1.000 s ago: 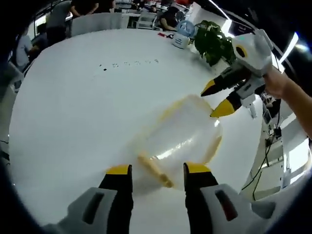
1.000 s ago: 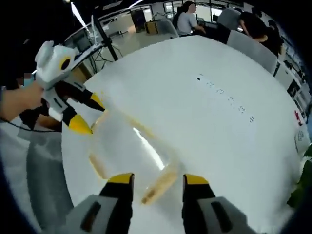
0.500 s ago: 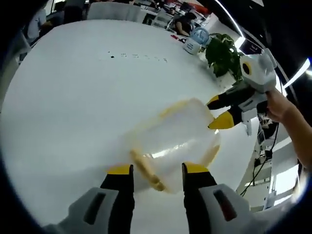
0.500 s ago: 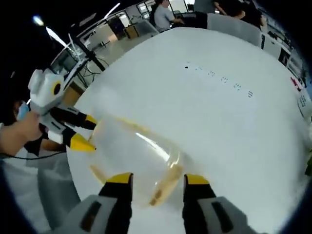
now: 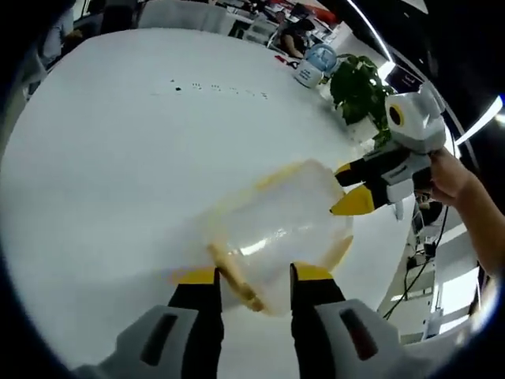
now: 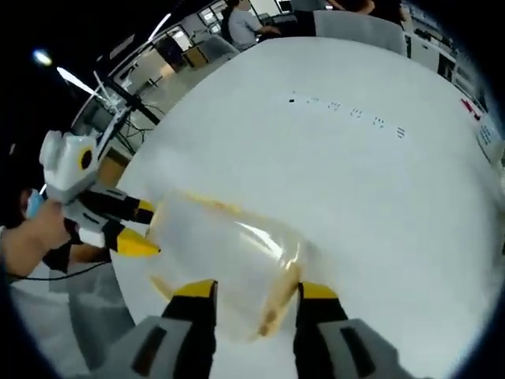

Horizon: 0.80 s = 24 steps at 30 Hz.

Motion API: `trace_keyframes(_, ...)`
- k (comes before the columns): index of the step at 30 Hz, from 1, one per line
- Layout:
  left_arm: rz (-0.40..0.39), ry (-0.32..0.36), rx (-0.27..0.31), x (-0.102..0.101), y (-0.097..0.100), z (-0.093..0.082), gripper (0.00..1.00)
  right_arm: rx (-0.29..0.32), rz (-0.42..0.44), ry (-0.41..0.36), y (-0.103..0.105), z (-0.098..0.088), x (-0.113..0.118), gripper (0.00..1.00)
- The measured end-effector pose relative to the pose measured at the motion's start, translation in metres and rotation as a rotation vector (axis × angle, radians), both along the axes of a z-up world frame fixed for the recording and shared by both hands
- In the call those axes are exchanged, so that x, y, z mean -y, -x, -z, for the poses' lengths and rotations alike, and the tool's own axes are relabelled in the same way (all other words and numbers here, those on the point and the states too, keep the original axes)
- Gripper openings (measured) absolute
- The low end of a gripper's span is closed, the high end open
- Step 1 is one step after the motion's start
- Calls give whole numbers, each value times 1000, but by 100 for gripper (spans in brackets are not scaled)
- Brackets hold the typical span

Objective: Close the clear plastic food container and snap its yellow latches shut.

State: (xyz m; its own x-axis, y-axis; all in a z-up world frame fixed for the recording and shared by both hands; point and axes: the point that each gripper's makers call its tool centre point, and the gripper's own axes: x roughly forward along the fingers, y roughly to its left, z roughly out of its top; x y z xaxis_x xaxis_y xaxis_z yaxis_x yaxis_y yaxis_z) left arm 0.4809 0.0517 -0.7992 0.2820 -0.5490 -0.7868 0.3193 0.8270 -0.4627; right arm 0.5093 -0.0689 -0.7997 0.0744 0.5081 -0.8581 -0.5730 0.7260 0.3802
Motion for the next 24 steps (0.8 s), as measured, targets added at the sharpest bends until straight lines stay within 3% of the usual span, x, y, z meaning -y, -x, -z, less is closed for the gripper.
trace_keyframes(1,17,-3,-12,-2,2,0,28,-25,57,-32,1,0,-8,33)
trace_keyframes(2,44,117,42,13,-7,-12,26,-6,-20,16,5,4,0,33)
trace_keyframes(3,19,47,-23,0,0,-8,26,-10,17,22,5,4,0,33)
trace_keyframes(24,165,10,-19,-3,-6,0,27,-10,182,19,12,0,-6,35)
